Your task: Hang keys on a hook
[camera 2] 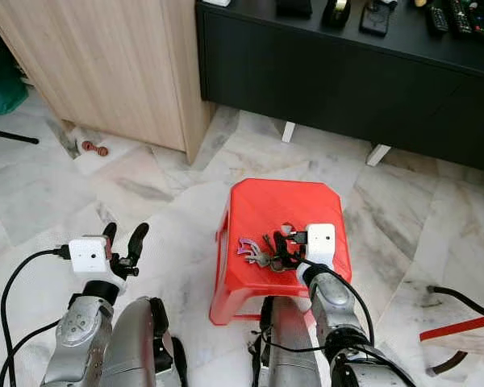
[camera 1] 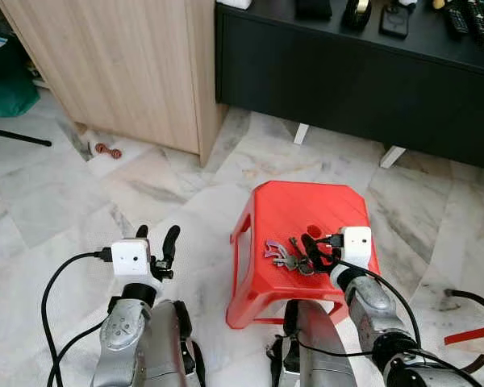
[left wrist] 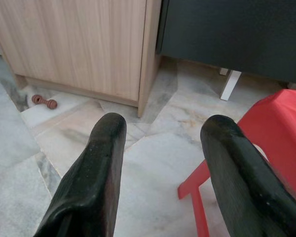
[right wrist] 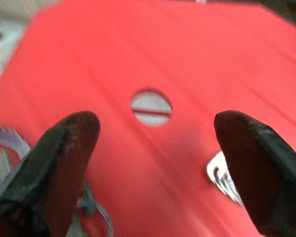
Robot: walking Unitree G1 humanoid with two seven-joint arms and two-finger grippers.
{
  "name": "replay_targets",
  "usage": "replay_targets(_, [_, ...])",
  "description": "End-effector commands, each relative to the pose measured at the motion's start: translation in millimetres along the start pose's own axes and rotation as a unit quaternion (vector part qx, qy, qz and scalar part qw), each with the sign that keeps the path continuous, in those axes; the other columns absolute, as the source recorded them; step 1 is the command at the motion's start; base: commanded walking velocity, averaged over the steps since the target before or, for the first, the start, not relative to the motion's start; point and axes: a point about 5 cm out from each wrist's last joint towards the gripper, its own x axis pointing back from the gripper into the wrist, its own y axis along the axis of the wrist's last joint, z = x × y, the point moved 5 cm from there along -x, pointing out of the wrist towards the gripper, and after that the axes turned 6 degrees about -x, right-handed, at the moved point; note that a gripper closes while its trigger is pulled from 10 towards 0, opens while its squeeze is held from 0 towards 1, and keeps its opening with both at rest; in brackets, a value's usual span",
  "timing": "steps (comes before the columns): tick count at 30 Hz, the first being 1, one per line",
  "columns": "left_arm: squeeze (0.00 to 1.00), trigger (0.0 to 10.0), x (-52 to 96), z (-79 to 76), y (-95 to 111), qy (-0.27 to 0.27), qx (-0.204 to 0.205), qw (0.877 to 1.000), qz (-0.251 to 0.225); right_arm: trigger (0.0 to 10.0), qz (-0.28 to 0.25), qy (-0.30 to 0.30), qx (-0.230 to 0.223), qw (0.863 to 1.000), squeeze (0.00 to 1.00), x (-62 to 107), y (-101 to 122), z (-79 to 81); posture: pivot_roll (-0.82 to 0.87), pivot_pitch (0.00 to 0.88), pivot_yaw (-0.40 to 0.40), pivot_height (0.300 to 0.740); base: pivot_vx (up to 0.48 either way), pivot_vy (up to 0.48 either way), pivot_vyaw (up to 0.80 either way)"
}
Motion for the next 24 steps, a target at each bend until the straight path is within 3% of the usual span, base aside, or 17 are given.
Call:
replay_targets(1, [0.00,10.0,5.5,-2.7,-7.7,-0.005,-0.007,1.000,0.012,10.0,0.027,-0.014,0.000,1.000,0.00,5.7,-14.7,-8.8,0.02,0.273,-0.086,0.591,0.000,0.000,0.00])
replay_targets(14, [0.00,10.0,11.2,-4.2,-9.3,-0.009,-0.011,1.000,0.015,10.0,0.032,-0.031,0.011,0.999,0.00,0.7,-5.4,-13.8,0.02,0.294,-0.087,0.591,0.000,0.000,0.00])
replay_targets(24, [0.00,10.0,14.9,-4.3,-10.5,-0.009,-0.013,1.000,0.018,10.0,0.054,-0.046,0.016,0.997,0.00,2.3,-12.5,-18.4,0.02,0.304,-0.086,0.591,0.000,0.000,0.00])
